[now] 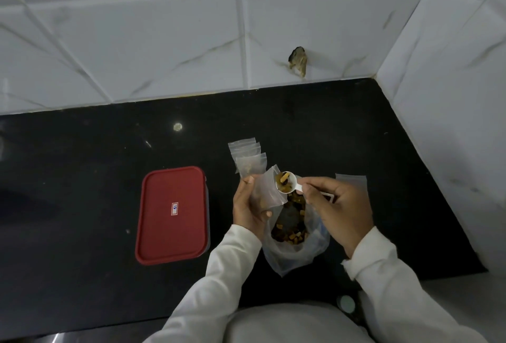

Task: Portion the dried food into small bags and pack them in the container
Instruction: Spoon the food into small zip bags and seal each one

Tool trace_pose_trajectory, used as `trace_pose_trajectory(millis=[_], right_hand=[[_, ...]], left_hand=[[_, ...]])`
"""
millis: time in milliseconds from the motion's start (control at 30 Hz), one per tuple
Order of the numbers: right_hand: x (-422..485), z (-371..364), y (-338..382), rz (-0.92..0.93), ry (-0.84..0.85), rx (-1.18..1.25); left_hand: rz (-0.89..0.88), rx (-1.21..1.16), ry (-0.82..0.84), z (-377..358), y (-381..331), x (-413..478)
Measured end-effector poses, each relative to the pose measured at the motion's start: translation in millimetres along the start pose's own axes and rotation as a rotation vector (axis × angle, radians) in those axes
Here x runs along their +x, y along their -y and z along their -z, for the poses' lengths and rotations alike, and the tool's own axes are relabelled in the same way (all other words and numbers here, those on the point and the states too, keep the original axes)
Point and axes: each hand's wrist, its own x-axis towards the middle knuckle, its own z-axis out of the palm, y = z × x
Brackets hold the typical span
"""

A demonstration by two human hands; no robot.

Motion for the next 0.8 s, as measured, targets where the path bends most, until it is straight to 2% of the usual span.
trace_pose_trajectory(millis=[167,267,400,467,567,667,800], right_hand=[[3.1,-14.1,-5.5,0.282,-0.097,-0.197],[7.5,-16.9,-10.6,0.433,-0.043,-0.415],[13.8,-20.9,-3.6,0.709,-0.133,-0.56],[14.4,-20.3,0.2,0.812,-0.128,-0.632],[16.5,-17.5,-1.9,0.888,-0.137,-0.707],[22.1,-25.4,-12.1,0.968,-0.192,-0.637],[16.5,-19.7,-7.4,0.923,-0.204,-0.656]], left_hand=[[-0.074,0.07,0.067,0.9,1.0,3.4],[-0.062,0.094,0.075,0.6,2.3,5.4],[0.066,-0.041,0.016,-3.2,1.7,6.5],[0.106,-0.152,0.044,-7.0,-2.8,4.0],[0.159,-0.226,0.101,-9.6,-8.4,1.2],[0.201,-0.265,0.125,-10.7,-10.8,0.4],[0.231,-0.311,0.159,-12.0,-11.7,-1.1]])
